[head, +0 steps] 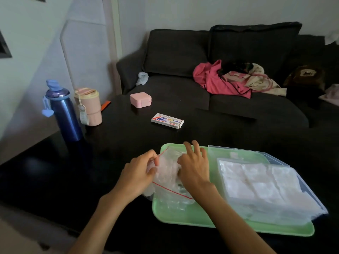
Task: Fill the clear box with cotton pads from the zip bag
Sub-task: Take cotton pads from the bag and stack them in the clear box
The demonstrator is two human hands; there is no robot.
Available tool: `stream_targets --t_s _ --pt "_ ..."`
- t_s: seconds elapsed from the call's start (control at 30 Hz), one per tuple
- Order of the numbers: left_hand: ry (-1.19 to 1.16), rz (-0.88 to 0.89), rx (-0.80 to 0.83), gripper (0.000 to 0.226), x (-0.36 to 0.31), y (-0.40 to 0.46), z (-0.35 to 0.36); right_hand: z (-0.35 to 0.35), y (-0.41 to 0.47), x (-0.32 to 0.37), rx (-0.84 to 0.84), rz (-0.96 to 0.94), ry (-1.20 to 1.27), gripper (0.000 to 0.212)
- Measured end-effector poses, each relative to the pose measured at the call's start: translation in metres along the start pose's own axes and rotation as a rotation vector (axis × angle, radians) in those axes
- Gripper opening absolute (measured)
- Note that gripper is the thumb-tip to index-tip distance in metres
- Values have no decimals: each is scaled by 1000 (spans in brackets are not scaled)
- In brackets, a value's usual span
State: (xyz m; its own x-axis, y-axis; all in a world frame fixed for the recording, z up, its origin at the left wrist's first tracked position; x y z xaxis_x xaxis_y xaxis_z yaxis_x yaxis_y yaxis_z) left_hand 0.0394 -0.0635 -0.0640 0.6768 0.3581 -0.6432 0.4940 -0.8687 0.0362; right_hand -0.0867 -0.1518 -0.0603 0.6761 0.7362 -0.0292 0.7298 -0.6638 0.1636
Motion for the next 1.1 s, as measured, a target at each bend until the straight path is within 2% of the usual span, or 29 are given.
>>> stream_targets --t_s 0.17,0.23,0.4,0.53,0.6,0.67,0.77,0.8,0.83,0.9,0.93,1.03,1.1 --pt "62 -72 -100 18 0 -3 0 -18 -16 -10 -133 -157 92 27" --pt "71 -89 -120 18 -1 -2 -2 -25 -28 -17 -192 -156 202 28" --pt "100 -112 -168 22 -9 -2 -7 -37 -36 -33 -186 83 618 35" --pt "32 -53 -157 25 -15 0 -11 -47 -40 -44 -243 264 1040 14" --pt "18 -33 -133 28 -19 0 -11 -51 -44 -46 -256 295 1308 13" --pt "-47 11 -127 32 -27 -2 -12 -55 -46 -46 -251 300 1467 15" --pt "-266 129 -171 20 -44 -6 -15 -53 -46 -44 -241 339 1495 14" --pt "-331 134 -173 11 -50 -9 -16 -51 -46 -43 -237 355 1475 13" --pt "-353 132 -164 12 -55 -11 -17 -50 -46 -42 -235 370 1445 13" --pt "-239 147 -118 31 -58 -15 -13 -47 -45 -42 -222 380 1394 15" --pt "-144 157 -94 33 -58 -16 -9 -47 -46 -43 -212 379 1382 16" --pt "-79 122 -17 16 -51 -16 -7 -47 -48 -45 -162 374 1345 20" --pt "-58 102 33 13 -46 -14 -9 -48 -51 -46 -71 359 1216 24"
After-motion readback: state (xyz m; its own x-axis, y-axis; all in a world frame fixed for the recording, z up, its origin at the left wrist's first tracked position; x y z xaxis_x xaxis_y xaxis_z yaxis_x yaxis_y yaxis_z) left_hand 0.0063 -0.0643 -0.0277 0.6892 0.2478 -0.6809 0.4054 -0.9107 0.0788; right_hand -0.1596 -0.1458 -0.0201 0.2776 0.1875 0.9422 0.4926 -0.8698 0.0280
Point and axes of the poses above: each hand's wrist, its own y-axis towards the middle knuckle, its own z-axis out of the palm, x = y × z, the point moved 2 cm from there along y, towards the middle knuckle, and after that the axes turned 11 degrees about -z, right-handed, at the moved point
